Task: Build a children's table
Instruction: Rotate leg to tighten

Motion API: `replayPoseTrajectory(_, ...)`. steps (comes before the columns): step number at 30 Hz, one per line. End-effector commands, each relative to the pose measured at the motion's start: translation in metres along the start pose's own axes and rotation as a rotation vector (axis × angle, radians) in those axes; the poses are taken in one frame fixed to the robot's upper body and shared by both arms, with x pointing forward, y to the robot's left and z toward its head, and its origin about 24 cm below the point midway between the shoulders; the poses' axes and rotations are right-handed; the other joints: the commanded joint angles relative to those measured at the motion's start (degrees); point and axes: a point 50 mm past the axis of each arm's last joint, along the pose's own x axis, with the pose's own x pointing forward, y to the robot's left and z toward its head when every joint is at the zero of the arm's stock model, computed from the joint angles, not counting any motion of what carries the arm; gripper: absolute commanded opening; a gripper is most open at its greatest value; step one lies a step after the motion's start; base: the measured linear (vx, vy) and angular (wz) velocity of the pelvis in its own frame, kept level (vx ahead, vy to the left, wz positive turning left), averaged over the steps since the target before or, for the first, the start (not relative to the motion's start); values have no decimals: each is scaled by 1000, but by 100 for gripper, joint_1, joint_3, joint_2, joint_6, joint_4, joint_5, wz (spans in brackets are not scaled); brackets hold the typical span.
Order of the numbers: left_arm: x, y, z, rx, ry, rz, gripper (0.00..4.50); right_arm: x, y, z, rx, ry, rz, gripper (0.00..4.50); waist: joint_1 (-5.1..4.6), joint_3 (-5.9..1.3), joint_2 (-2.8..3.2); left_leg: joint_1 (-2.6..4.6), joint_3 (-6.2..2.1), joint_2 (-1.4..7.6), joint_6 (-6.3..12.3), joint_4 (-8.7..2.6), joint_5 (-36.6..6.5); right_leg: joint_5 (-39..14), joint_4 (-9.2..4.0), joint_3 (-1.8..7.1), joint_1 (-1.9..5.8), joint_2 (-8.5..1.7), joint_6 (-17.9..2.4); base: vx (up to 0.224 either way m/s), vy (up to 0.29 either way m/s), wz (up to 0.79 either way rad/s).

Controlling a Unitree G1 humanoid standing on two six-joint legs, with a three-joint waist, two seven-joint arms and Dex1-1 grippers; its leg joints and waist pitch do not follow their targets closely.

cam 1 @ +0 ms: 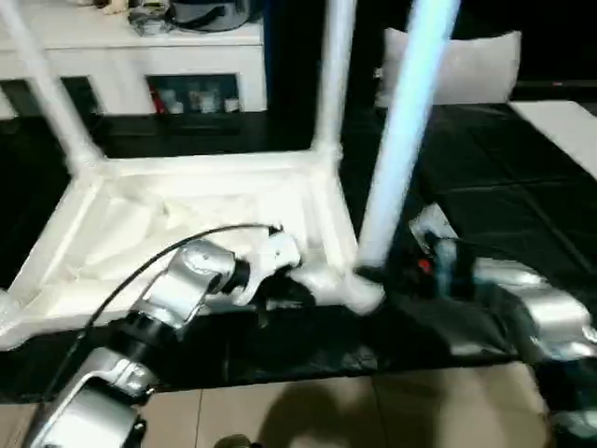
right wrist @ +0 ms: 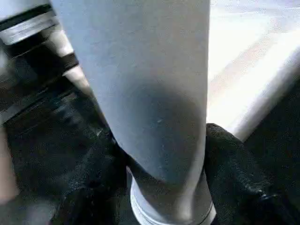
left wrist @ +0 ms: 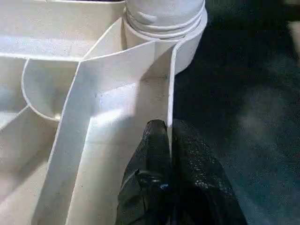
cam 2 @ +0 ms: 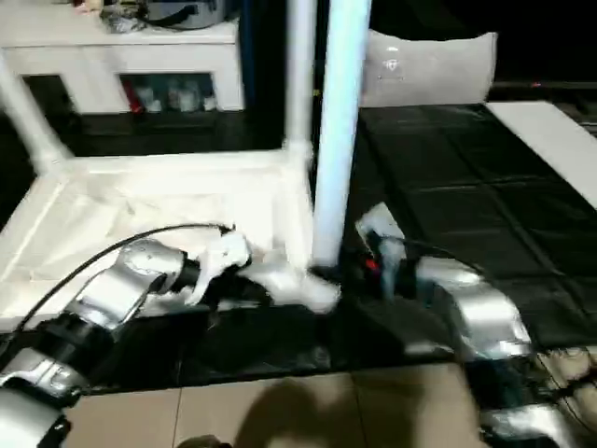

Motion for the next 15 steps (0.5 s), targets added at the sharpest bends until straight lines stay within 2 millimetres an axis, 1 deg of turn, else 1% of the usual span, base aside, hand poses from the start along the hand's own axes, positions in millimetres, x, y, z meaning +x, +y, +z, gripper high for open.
replayPoseTrajectory(1,16,1,23,-36,-77,78,0,17,-7,-5,78,35,-214,203,-37,-366,-86,89,-94,160,-55,-437,-1560,-2741,-604,233,252,-364,-584,0,0,0)
replayPoseTrajectory(2,19,2,26,-51,-84,114,0,20,-8,-4,81,35,-268,202,-71,-361,-55,85,-97,155,-76,-438,-1543,-2692,-591,234,242,-356,-610,0,0,0)
replayPoseTrajectory(3,21,4,28,-68,-93,151,0,23,-8,-3,68,35,-295,202,-118,-380,-85,67,-107,149,-112,-438,-1526,-2627,-589,220,263,-351,-600,0,0,0)
replayPoseTrajectory(4,22,5,29,-77,-100,169,0,25,-8,-3,63,34,-300,202,-121,-384,-88,67,-105,140,-91,-437,-1502,-2605,-598,216,271,-357,-588,0,0,0)
replayPoseTrajectory(5,26,8,33,-108,-121,228,0,30,-6,-2,48,29,-318,202,-124,-387,-81,75,-85,143,-31,-423,-1456,-2480,-607,236,256,-347,-591,0,0,0)
replayPoseTrajectory(6,28,8,36,-123,-135,253,0,33,-6,0,54,4,-334,202,-122,-396,-96,79,-77,139,24,-408,-1397,-2335,-601,240,257,-345,-646,0,0,0)
replayPoseTrajectory(7,31,8,38,-131,-146,265,0,36,-6,2,63,-20,-340,202,-121,-413,-92,51,-71,141,76,-399,-1250,-2084,-562,251,275,-352,-728,0,0,0)
replayPoseTrajectory(8,32,7,39,-131,-152,267,0,37,-6,3,69,-34,-341,253,-111,-423,-88,42,-73,146,95,-396,-1164,-1949,-547,250,281,-348,-754,0,0,0)
replayPoseTrajectory(9,33,6,40,-126,-155,264,0,38,-6,4,85,-48,-339,253,-99,-446,-93,19,-75,150,163,-388,-959,-1560,-495,254,307,-336,-829,0,0,0)
replayPoseTrajectory(10,33,3,40,-100,-152,248,0,38,-6,5,103,-62,-328,266,-100,-442,-106,12,-65,150,245,-386,-859,-1300,-471,257,308,-324,-915,0,0,0)
replayPoseTrajectory(12,34,2,40,-87,-149,241,0,39,-5,5,106,-64,-333,276,-95,-447,-96,27,-59,158,306,-379,-792,-1121,-448,262,311,-326,-1010,0,0,0)
replayPoseTrajectory(13,34,1,39,-75,-142,232,0,38,-6,5,96,-62,-334,285,-91,-440,-104,28,-55,161,329,-383,-773,-1072,-445,263,315,-325,-1051,0,0,0)
replayPoseTrajectory(15,32,0,36,-47,-130,208,0,36,-6,5,80,-70,-319,301,-85,-434,-94,33,-54,165,320,-387,-826,-1142,-448,264,315,-330,-1063,0,0,0)
